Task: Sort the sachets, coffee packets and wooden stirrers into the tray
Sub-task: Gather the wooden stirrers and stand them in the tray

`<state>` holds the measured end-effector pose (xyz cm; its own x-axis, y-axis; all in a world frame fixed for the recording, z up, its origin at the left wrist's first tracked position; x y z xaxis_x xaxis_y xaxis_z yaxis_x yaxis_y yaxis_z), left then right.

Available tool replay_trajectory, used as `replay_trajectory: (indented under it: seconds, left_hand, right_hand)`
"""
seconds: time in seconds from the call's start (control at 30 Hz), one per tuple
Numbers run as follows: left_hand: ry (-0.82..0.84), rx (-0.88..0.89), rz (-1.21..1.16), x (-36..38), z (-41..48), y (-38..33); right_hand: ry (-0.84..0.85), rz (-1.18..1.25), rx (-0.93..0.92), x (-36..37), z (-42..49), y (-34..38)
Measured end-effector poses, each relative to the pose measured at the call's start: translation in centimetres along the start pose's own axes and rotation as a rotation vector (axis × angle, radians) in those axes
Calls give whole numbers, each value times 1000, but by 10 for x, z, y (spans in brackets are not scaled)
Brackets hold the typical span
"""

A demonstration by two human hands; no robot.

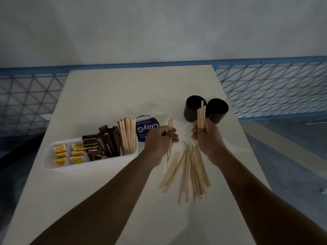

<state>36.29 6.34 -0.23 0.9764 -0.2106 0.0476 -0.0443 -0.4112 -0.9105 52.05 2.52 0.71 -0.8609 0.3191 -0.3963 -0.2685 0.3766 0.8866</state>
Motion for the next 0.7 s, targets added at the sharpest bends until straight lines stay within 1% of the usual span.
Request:
replay_trajectory:
  seconds: [0.1, 0.3, 0.5, 0.7]
  left_hand:
    - [-14, 63, -58, -11, -1, -20]
    - [-97, 208, -95, -46, -9, -58]
    - [-208, 319, -19, -88, -13, -74]
    - [-335, 372, 49, -119, -11, -61]
  right_hand:
    - [-26, 12, -98, 15, 1, 24]
    - [-37, -1, -273, 52, 1, 61]
    - [-35, 10, -363, 95, -5, 87]
    - [-31, 58, -393, 133, -8, 103]
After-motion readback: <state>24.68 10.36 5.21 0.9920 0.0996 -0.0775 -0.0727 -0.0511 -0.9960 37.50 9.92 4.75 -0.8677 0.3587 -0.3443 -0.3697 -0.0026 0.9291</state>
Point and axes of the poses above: each hand's wrist, its own z-axis towards the middle knuckle, its own x-axis out of the palm, y = z × x, the point moved 3 cm from there along z, towards the middle knuckle, and after that the axes turned 8 degrees about -z, right-handed, at the moved point
